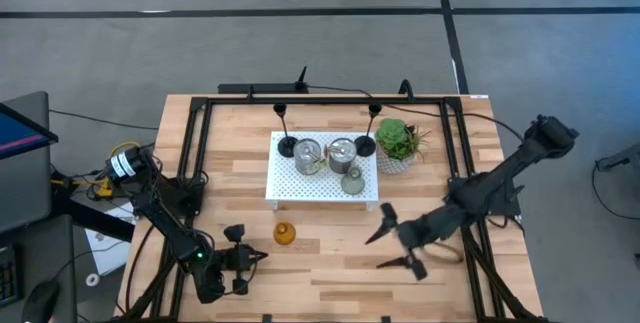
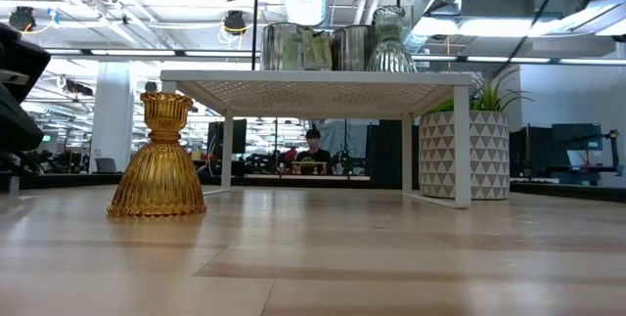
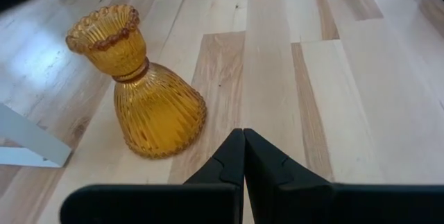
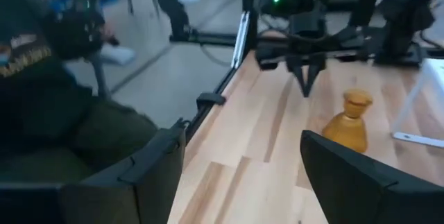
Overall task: Pick & Place candle stick holders
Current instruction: Put the yellow candle holder on the shelf
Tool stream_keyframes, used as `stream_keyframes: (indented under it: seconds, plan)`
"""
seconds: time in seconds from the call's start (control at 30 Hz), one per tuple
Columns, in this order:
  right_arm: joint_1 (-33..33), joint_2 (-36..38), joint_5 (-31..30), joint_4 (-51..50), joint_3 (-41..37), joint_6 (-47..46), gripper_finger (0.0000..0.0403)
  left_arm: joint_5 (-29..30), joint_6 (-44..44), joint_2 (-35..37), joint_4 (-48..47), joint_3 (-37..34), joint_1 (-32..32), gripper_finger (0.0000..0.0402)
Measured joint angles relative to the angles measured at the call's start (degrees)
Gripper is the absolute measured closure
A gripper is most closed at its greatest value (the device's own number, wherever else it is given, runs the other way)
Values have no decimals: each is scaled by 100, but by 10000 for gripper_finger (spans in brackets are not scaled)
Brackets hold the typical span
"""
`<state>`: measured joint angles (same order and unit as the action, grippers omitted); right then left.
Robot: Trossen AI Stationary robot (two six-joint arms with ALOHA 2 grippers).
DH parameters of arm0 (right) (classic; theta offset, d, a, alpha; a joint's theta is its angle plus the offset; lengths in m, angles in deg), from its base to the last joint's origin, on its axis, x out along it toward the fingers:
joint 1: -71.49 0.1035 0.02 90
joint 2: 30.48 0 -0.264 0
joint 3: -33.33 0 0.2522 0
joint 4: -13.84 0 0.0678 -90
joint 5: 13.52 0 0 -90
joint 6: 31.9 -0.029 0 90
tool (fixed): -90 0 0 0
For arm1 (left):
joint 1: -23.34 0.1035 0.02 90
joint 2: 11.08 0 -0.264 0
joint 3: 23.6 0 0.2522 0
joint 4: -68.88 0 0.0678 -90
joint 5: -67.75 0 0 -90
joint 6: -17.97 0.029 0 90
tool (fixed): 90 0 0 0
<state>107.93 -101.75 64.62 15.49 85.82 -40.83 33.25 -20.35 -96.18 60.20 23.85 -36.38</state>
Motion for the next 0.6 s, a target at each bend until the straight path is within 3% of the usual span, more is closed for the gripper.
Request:
stream_keyframes:
  seconds: [0.13, 0.27, 0.6]
  plan:
    - [13, 481, -19, 1461, -1241, -48, 127, 7, 125, 0, 2, 0, 0, 399]
    - [39, 548, 9, 2596, -1963, -58, 127, 10, 400, 0, 4, 0, 0, 399]
    - [26, 538, 0, 2765, -2118, -209, 127, 107, 509, 0, 0, 0, 224, 399]
